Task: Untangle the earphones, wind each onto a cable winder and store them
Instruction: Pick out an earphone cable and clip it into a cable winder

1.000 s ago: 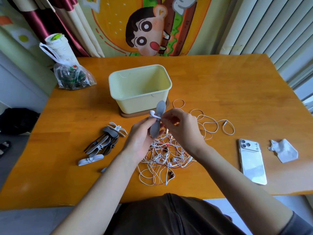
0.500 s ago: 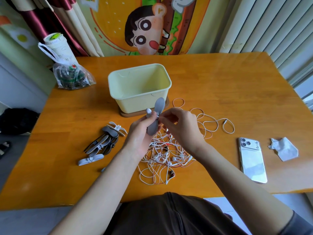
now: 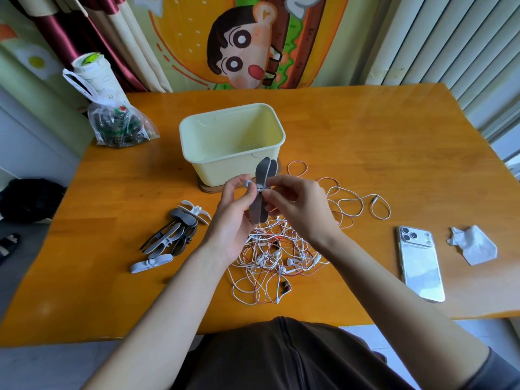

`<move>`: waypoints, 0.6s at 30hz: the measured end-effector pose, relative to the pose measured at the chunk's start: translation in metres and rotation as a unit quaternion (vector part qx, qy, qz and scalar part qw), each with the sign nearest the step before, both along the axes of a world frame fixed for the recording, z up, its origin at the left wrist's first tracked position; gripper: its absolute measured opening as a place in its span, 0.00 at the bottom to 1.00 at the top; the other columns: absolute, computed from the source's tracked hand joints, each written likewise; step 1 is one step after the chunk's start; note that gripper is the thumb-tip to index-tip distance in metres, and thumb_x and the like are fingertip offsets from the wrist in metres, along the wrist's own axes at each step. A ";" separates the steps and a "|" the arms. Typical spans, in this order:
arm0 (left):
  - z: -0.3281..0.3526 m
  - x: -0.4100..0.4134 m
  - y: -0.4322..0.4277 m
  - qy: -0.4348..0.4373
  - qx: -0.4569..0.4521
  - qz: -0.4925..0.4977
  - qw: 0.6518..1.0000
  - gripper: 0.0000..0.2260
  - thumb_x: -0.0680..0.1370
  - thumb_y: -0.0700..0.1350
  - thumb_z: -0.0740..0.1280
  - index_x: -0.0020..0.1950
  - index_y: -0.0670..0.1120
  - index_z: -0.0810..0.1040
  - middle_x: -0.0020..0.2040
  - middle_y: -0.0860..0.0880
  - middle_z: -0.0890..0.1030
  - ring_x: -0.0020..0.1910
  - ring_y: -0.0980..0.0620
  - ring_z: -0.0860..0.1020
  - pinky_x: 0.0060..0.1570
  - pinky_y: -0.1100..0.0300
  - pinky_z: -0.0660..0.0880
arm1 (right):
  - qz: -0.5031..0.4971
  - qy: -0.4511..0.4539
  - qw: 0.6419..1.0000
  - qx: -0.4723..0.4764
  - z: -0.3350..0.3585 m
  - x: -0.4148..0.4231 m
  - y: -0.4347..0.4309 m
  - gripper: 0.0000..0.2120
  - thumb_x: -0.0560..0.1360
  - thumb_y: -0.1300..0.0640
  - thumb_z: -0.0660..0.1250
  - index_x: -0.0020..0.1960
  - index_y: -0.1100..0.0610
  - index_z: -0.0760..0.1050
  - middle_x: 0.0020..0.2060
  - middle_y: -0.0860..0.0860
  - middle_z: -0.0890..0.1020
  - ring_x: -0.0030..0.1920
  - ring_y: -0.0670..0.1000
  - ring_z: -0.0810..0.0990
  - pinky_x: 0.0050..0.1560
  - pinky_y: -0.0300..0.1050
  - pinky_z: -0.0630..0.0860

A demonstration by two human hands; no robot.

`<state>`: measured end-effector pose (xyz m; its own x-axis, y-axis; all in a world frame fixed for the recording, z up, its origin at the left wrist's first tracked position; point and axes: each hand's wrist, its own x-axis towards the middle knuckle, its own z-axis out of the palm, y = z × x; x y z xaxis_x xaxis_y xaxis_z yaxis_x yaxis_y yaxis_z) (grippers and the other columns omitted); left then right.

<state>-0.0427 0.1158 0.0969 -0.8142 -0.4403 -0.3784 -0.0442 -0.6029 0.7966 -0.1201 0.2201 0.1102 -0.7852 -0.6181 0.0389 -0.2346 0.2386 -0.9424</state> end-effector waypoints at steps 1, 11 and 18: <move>-0.001 0.000 0.002 -0.012 -0.057 0.008 0.998 0.07 0.80 0.44 0.61 0.57 0.51 0.72 0.50 0.43 0.80 0.46 0.49 0.79 0.48 0.54 0.76 | -0.010 0.002 1.000 0.001 -0.001 0.000 0.000 0.06 0.75 0.62 0.68 0.51 0.60 0.79 0.33 0.50 0.82 0.32 0.45 0.83 0.39 0.40 0.81; -0.004 0.001 0.012 -0.064 -0.398 -0.042 0.914 0.18 0.83 0.40 0.57 0.72 0.49 0.70 0.69 0.49 0.74 0.67 0.53 0.73 0.64 0.56 0.73 | -0.066 0.031 0.997 -0.014 -0.008 0.006 0.000 0.04 0.75 0.62 0.67 0.44 0.54 0.78 0.34 0.47 0.83 0.36 0.45 0.83 0.43 0.47 0.82; 0.002 -0.003 0.010 -0.087 -0.390 -0.096 0.912 0.17 0.82 0.44 0.60 0.71 0.51 0.72 0.65 0.51 0.77 0.64 0.58 0.74 0.64 0.61 0.72 | -0.077 0.038 0.996 -0.001 -0.018 0.003 0.002 0.05 0.75 0.62 0.68 0.48 0.59 0.81 0.36 0.49 0.83 0.37 0.44 0.83 0.41 0.41 0.82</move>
<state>-0.0454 0.1261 0.0986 -0.8621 -0.4861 -0.1430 -0.2565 0.1753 0.9505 -0.1166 0.2222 0.0924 -0.8650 -0.4911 0.1032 -0.2666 0.2754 -0.9236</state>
